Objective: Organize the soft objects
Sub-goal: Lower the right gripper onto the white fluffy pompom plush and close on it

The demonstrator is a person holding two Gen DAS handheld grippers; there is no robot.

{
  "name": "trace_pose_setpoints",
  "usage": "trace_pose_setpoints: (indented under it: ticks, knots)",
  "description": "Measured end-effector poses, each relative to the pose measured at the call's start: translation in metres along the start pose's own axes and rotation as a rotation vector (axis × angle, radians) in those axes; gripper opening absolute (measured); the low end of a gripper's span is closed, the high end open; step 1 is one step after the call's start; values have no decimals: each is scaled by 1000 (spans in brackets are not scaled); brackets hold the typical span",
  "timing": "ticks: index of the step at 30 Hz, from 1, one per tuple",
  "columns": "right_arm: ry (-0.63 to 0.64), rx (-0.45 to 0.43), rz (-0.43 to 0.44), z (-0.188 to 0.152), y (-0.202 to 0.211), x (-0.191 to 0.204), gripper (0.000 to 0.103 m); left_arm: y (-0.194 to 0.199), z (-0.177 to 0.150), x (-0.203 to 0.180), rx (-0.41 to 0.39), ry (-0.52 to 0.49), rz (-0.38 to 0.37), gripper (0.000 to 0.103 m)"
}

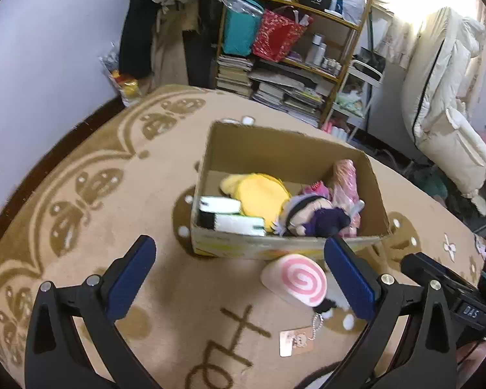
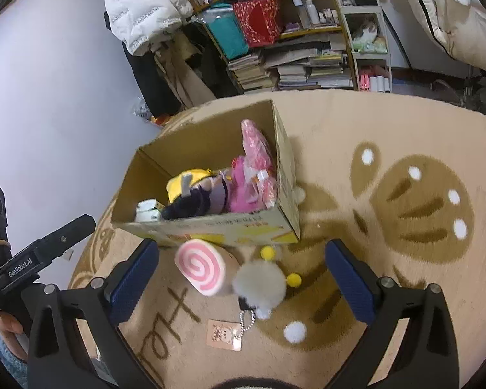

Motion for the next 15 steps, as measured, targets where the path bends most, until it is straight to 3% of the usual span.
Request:
trace_pose_setpoints:
  ticks: [5,9,15]
  knots:
    - [-67,19,3,-8,-6,-9,99,-12,-14,-6,29,-32,1,103]
    - [-169,50,55,-18,-16,-18,94,-21,-25,-16,58,-70,9,103]
    - [-163,100,48,-30,-31,-21,87,-35,-39,-33,118,-121,-8,103]
Point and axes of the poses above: each gripper's, at about its wrist camera, not at the fingertips, and y roughly against the way its jaws point, x to its left, z to its top, the point moved 6 cm from there along -y, roughly the way its jaws point, and after that the axes turned 10 degrees about y, right-handed, at the moved point
